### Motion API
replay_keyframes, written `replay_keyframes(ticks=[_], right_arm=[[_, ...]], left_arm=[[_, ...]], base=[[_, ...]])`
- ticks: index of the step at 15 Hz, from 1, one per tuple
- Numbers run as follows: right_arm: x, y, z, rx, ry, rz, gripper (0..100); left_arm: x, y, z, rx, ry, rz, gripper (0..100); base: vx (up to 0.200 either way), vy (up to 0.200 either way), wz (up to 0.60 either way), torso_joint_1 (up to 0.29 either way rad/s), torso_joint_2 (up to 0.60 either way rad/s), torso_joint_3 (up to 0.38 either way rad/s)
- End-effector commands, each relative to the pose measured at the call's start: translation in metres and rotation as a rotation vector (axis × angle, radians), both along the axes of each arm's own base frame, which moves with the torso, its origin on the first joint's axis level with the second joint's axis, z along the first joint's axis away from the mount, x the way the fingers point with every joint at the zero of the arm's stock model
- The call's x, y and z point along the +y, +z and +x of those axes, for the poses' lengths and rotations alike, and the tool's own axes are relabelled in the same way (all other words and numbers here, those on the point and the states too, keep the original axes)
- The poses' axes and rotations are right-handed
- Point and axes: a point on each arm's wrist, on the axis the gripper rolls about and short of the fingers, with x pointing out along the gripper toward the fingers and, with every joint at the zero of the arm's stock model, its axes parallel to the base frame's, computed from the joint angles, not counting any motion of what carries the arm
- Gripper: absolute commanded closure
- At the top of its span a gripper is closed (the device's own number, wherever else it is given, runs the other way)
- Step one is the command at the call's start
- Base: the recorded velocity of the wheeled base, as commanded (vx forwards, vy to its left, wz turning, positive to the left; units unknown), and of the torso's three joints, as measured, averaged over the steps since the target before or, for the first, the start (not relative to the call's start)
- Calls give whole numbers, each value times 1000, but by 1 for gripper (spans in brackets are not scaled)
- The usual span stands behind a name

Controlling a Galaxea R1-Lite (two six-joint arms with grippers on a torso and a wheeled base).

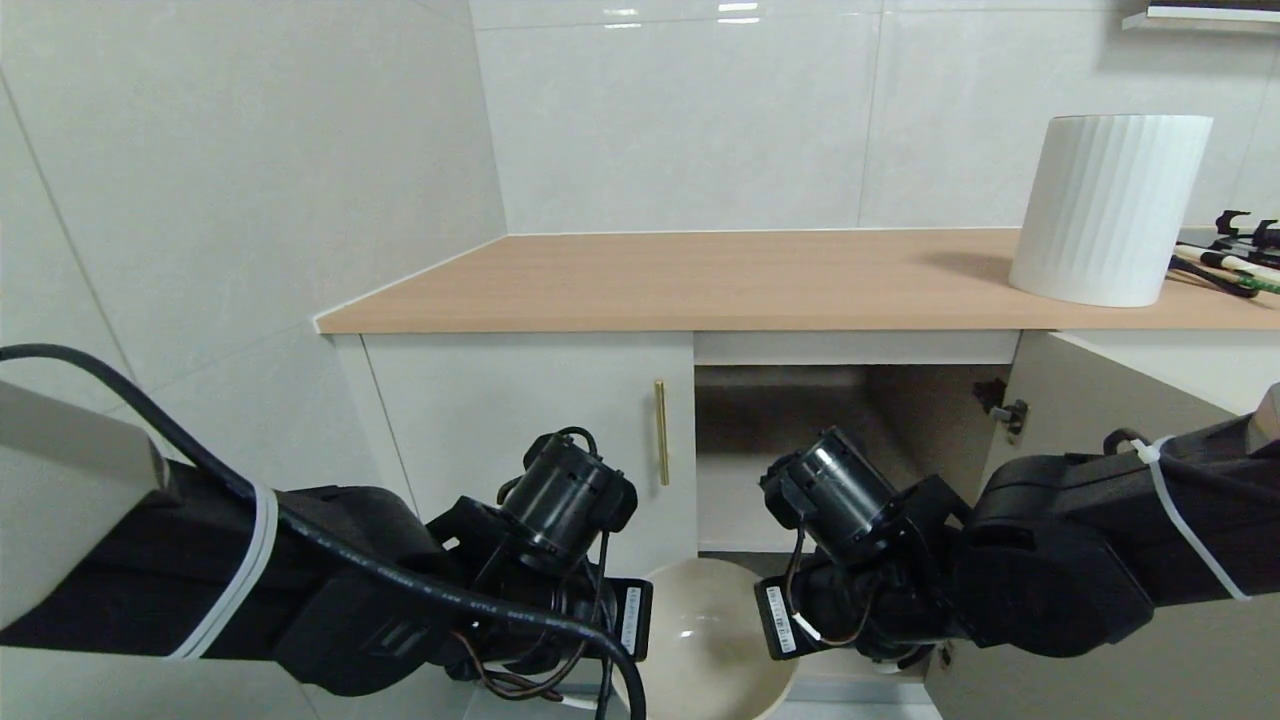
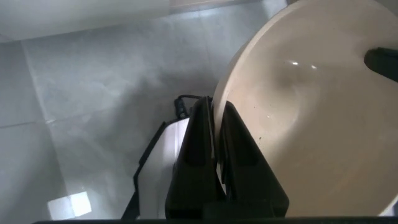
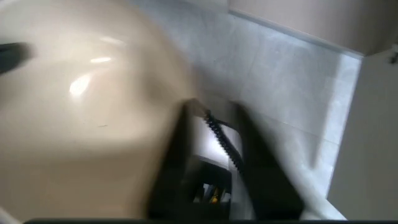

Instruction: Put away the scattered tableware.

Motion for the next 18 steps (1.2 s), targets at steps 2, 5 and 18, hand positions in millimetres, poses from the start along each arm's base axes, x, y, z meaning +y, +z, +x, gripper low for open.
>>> replay_keyframes(ticks=[2,5,18], right_arm=[[-1,-2,-1,5,-3,-17,100],[0,-4,-1,8,-3,-20,100],[2,-12,2,21,-6,-37,100]], left_arm=[[1,-2,0,7,5,12,100],[1,-2,0,8,6,11,100],[1,1,0,7,27,-8,0]], base=[[0,0,0,0,0,0],[0,0,0,0,0,0],[0,0,0,0,0,0]])
